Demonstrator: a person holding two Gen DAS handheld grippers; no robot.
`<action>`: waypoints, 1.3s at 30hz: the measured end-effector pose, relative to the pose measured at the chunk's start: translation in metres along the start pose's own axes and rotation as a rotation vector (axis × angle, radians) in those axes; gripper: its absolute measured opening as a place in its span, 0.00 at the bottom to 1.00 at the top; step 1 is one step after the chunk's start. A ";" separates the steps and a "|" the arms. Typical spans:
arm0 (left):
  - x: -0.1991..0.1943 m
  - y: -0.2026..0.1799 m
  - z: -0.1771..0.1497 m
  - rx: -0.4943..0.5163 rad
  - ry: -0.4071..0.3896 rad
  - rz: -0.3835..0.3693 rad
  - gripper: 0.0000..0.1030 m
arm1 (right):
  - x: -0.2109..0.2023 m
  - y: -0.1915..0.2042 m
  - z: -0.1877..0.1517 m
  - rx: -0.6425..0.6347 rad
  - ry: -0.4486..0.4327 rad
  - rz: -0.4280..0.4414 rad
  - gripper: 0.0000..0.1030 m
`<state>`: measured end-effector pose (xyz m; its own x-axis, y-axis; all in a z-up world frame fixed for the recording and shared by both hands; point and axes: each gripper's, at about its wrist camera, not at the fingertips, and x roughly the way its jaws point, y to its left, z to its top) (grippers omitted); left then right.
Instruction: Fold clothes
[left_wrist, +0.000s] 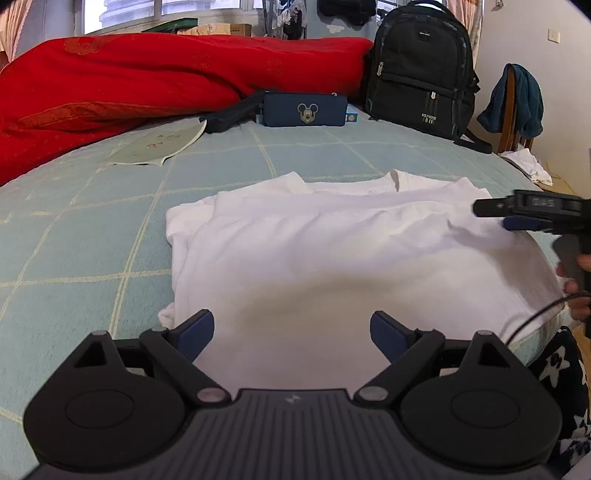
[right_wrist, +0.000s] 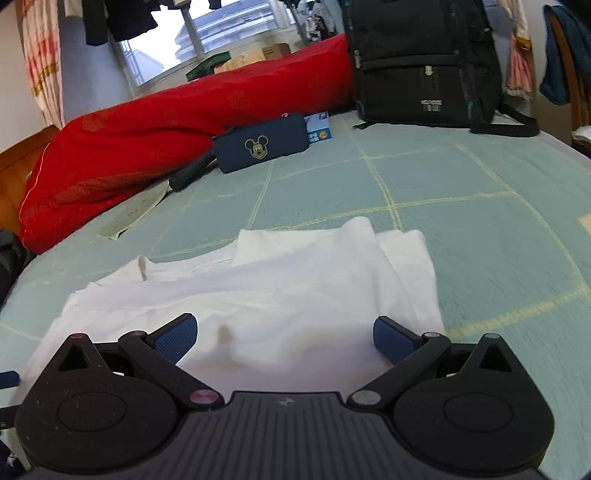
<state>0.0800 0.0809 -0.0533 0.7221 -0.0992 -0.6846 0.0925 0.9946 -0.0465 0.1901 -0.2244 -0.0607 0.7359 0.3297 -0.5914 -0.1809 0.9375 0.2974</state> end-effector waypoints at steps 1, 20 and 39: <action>0.000 -0.001 0.000 -0.002 0.000 -0.001 0.89 | -0.006 0.003 -0.002 -0.005 -0.002 0.000 1.00; 0.037 -0.023 0.022 0.047 -0.060 -0.063 0.89 | -0.047 0.048 -0.042 -0.199 0.061 -0.040 1.00; 0.057 -0.043 0.023 -0.015 0.014 -0.236 0.92 | -0.046 0.037 -0.046 -0.169 0.078 -0.056 1.00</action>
